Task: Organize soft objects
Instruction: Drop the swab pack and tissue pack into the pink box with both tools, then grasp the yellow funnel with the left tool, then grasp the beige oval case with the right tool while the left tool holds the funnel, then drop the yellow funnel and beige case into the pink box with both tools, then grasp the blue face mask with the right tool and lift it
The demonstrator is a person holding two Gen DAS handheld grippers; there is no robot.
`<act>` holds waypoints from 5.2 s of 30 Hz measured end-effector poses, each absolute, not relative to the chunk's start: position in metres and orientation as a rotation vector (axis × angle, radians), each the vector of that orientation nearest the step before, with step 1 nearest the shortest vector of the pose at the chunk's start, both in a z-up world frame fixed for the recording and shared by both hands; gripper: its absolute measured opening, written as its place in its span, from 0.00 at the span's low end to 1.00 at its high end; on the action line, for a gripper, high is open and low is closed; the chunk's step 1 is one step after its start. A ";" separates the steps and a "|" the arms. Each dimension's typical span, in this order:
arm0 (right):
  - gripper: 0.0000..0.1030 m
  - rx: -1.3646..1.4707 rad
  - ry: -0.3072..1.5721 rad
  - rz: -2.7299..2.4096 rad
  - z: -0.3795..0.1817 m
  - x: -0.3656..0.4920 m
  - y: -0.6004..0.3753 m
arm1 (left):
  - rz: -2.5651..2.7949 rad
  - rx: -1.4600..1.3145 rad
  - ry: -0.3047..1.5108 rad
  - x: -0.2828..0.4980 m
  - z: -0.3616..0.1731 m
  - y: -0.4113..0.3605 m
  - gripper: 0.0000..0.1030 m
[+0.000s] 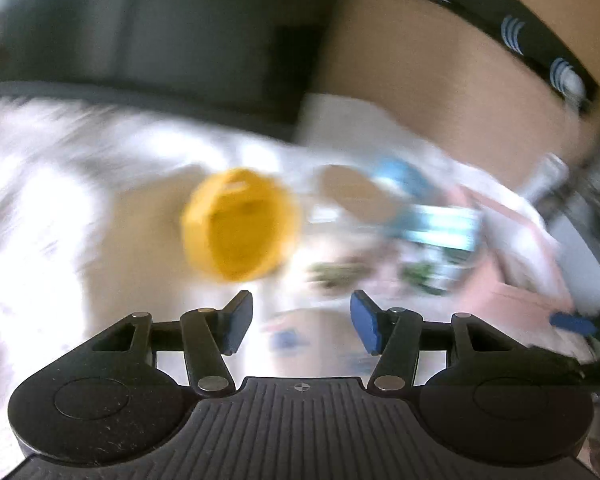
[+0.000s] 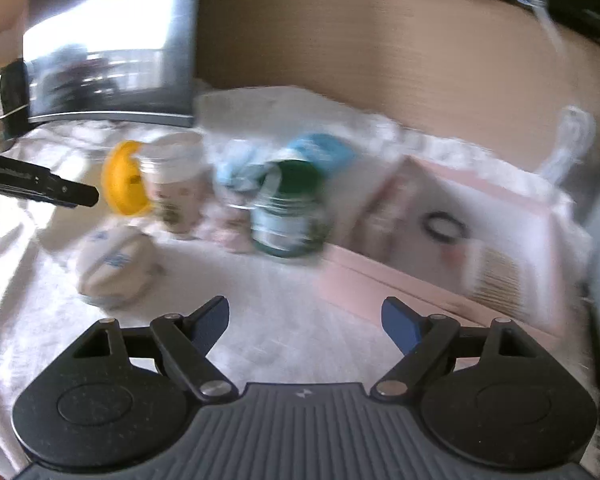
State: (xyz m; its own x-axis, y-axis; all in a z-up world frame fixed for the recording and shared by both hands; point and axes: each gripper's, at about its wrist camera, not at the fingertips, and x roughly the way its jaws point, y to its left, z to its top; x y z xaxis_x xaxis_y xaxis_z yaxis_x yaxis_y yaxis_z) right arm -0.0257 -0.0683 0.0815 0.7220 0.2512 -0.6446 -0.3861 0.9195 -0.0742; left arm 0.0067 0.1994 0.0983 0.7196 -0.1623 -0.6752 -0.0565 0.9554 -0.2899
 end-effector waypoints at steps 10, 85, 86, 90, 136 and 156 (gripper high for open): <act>0.82 -0.280 0.694 0.513 0.071 -0.017 0.026 | -0.085 -0.286 0.717 0.018 0.094 0.244 0.57; 0.39 0.329 1.081 0.632 0.063 0.006 -0.012 | -0.202 -0.210 0.777 -0.073 0.076 0.196 0.17; 0.39 0.310 1.073 0.610 0.070 -0.003 -0.026 | -0.235 -0.207 0.782 -0.075 0.078 0.183 0.17; 0.39 0.222 1.041 0.483 0.094 -0.038 -0.088 | -0.372 -0.158 0.791 -0.078 0.089 0.123 0.17; 0.68 -0.099 0.782 0.189 0.080 -0.016 -0.163 | -0.495 -0.178 0.650 0.183 0.171 -0.088 0.29; 0.75 -0.204 0.707 0.251 0.073 -0.009 -0.100 | -0.294 -0.166 0.658 0.035 0.112 0.057 0.30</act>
